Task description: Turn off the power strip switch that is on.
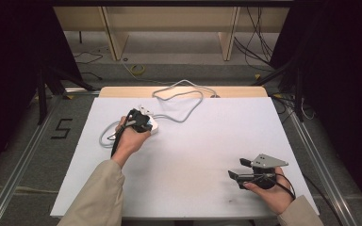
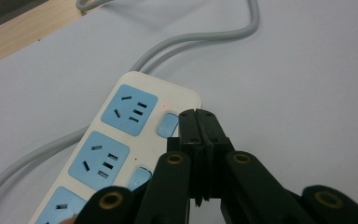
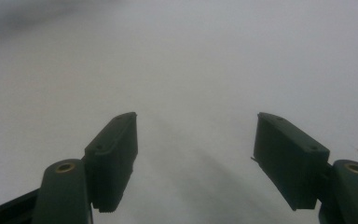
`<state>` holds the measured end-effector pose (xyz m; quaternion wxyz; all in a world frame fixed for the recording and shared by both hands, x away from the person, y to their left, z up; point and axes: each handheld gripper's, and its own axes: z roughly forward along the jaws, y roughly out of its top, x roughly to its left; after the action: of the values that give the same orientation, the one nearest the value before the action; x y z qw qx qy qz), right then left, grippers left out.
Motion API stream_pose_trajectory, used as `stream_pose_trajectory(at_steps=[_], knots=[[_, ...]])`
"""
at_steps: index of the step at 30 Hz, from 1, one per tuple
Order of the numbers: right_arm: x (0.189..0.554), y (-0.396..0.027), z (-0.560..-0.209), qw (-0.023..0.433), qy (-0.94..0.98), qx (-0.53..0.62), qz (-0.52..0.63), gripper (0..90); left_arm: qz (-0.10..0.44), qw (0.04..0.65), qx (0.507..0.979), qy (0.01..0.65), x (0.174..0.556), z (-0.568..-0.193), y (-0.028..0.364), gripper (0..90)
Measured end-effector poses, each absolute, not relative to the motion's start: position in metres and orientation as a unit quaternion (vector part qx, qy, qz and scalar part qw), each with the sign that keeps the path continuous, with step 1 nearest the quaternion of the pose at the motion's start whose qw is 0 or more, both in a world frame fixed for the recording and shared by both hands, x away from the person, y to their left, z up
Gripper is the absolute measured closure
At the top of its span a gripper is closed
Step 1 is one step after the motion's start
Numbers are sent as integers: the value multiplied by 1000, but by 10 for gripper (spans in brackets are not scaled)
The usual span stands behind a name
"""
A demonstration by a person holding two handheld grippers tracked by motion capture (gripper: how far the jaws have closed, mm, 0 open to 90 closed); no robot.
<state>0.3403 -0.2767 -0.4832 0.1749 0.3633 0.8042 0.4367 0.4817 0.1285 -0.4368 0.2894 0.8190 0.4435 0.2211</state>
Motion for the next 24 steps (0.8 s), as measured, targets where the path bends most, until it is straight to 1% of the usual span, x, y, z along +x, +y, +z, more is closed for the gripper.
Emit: stream_pose_trajectory(at_steps=[24], knots=[[340, -277, -483, 173, 806, 360, 436, 312, 230, 273, 825, 437, 497, -431, 125, 896]])
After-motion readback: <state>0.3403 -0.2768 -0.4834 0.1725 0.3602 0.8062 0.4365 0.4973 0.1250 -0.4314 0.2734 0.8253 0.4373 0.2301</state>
